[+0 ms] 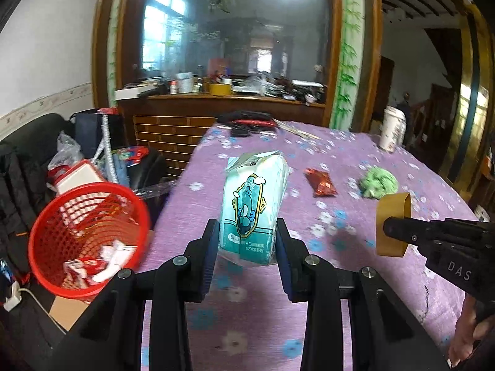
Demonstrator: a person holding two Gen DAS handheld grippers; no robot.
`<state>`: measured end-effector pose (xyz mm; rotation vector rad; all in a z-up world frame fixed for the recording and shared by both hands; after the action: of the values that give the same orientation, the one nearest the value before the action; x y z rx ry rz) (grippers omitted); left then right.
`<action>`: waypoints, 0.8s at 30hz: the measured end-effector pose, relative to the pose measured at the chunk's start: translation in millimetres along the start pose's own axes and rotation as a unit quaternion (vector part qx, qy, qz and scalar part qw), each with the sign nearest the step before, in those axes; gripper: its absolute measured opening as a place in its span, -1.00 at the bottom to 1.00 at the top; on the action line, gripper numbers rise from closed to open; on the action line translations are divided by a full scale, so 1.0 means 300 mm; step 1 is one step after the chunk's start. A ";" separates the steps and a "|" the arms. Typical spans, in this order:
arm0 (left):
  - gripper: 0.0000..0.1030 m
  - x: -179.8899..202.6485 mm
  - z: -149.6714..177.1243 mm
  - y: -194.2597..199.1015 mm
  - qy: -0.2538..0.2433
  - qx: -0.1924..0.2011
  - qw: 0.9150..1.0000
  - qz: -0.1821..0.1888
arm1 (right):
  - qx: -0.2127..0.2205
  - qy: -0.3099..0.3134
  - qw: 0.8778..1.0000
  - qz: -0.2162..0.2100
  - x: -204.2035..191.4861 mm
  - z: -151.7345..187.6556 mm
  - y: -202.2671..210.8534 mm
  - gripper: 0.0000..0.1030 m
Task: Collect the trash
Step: 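Carry the packet and tape roll over the red basket and open both tools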
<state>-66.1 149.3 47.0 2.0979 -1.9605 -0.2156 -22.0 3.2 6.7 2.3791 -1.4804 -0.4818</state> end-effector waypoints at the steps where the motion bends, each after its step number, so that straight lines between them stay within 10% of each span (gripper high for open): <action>1: -0.34 -0.027 -0.006 0.003 0.003 0.001 1.000 -0.006 | 0.000 0.003 1.000 -0.010 -0.031 -0.013 -0.013 -0.87; 13: -0.34 -0.557 -0.035 0.032 0.050 0.001 0.990 -0.134 | -0.027 0.042 0.987 -0.151 -0.514 -0.113 -0.209 -0.87; 24: -0.34 -0.810 0.047 -0.002 0.080 -0.024 0.982 -0.171 | -0.073 0.040 0.971 -0.224 -0.841 -0.099 -0.418 -0.86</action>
<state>-88.3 389.6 16.6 2.3283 -1.4829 -0.1511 -12.8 286.3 12.3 2.5735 -0.8341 -0.5631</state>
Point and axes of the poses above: each gripper's, at about its wrist camera, not at the fingertips, and y roughly against the way its jaws point, x to its right, z to its underside, the point moved 9 cm from there along -y, roughly the way its jaws point, and after that the axes turned 14 degrees about x, right-handed, at the moved point
